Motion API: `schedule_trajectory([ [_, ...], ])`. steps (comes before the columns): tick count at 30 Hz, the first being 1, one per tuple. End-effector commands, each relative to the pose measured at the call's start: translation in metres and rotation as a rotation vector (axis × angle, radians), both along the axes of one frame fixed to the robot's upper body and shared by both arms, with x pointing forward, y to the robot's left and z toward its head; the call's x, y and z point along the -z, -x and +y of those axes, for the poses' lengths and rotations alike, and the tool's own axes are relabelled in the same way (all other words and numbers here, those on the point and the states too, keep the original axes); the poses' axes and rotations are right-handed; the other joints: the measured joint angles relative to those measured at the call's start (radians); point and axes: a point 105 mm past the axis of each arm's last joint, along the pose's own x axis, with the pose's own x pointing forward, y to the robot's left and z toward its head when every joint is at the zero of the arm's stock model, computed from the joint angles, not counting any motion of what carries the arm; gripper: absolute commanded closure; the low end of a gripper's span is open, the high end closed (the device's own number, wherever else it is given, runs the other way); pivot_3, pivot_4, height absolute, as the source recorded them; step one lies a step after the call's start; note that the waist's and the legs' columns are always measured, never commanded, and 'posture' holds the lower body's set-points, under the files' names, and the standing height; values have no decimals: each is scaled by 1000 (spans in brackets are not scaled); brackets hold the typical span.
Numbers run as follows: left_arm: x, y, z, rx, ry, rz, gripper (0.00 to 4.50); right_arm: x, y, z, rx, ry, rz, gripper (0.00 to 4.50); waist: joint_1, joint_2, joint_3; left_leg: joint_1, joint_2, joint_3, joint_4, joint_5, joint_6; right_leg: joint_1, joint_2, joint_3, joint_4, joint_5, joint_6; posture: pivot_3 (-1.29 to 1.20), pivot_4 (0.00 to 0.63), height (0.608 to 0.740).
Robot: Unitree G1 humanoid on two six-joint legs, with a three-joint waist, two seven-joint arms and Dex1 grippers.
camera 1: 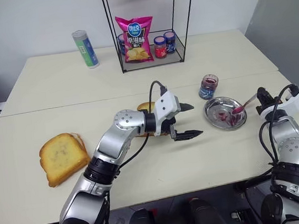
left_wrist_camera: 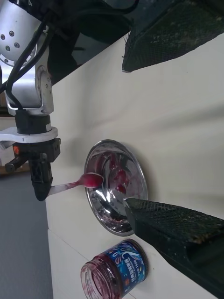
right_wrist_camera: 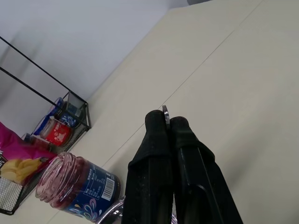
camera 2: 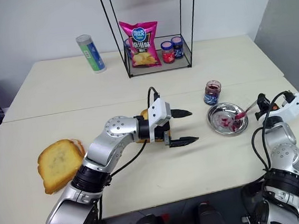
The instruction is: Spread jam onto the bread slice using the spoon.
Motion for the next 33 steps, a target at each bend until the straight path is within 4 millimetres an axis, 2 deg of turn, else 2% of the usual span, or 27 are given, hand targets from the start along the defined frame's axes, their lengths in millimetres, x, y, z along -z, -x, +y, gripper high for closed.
schedule_trajectory([
  [1,-11,1,-1,11,25,-48,0,-1,0,-6,4,-10,-53,4493,0,0,0,0,0,0,0,0,0,0,0,0,0,0,0,0,150,740],
  [3,-12,1,-2,10,26,-50,0,5,0,-8,6,-21,-46,4493,0,0,0,0,0,0,0,0,0,0,0,0,0,0,0,0,150,740],
  [6,-15,-2,-3,-2,38,-64,0,5,3,-14,26,-33,-54,4006,0,0,0,0,0,0,0,0,0,0,0,0,0,0,0,0,150,740],
  [11,-16,-3,-3,-6,42,-68,0,-2,7,-21,40,-24,-66,2857,-1,0,0,0,0,0,0,0,0,0,0,0,0,0,0,0,150,740],
  [17,-17,-7,4,-30,47,-75,0,-23,21,-42,101,-3,-106,1640,0,1,0,0,0,0,0,0,0,0,0,0,1,0,0,0,150,740],
  [21,-21,-12,16,-67,45,-77,0,-50,28,-53,118,122,-118,616,0,1,0,0,0,1,0,0,0,0,-1,1,1,0,0,0,150,740],
  [22,-22,-14,22,-83,41,-74,0,-58,27,-50,86,189,-110,450,-1,1,0,0,0,1,0,0,0,0,0,1,1,0,0,0,150,740],
  [24,-26,-19,43,-137,25,-52,0,-79,25,-23,-94,450,-82,46,-4,2,0,0,0,1,0,0,0,0,0,1,1,0,0,0,150,740],
  [25,-28,-21,55,-162,15,-46,0,-83,26,-9,-195,562,-58,46,-8,3,1,0,0,1,1,0,0,0,0,1,1,0,0,0,150,740],
  [27,-30,-21,65,-182,5,-40,0,-83,29,3,-292,654,-28,46,-15,3,0,1,0,2,0,0,0,-2,0,2,2,0,0,0,150,740],
  [30,-29,-25,111,-273,-88,-40,0,-84,50,40,-625,889,-4,46,-12,2,0,1,1,0,0,0,0,-1,3,1,1,0,0,0,150,740],
  [31,-29,-27,132,-323,-125,-35,0,-81,62,52,-756,958,24,46,-11,3,1,1,1,-1,0,0,0,-1,3,0,1,0,0,0,150,740],
  [33,-30,-26,156,-377,-163,-22,0,-71,75,61,-904,1043,83,46,-13,3,1,1,1,0,-1,0,0,-2,4,0,1,-1,-1,0,150,740],
])
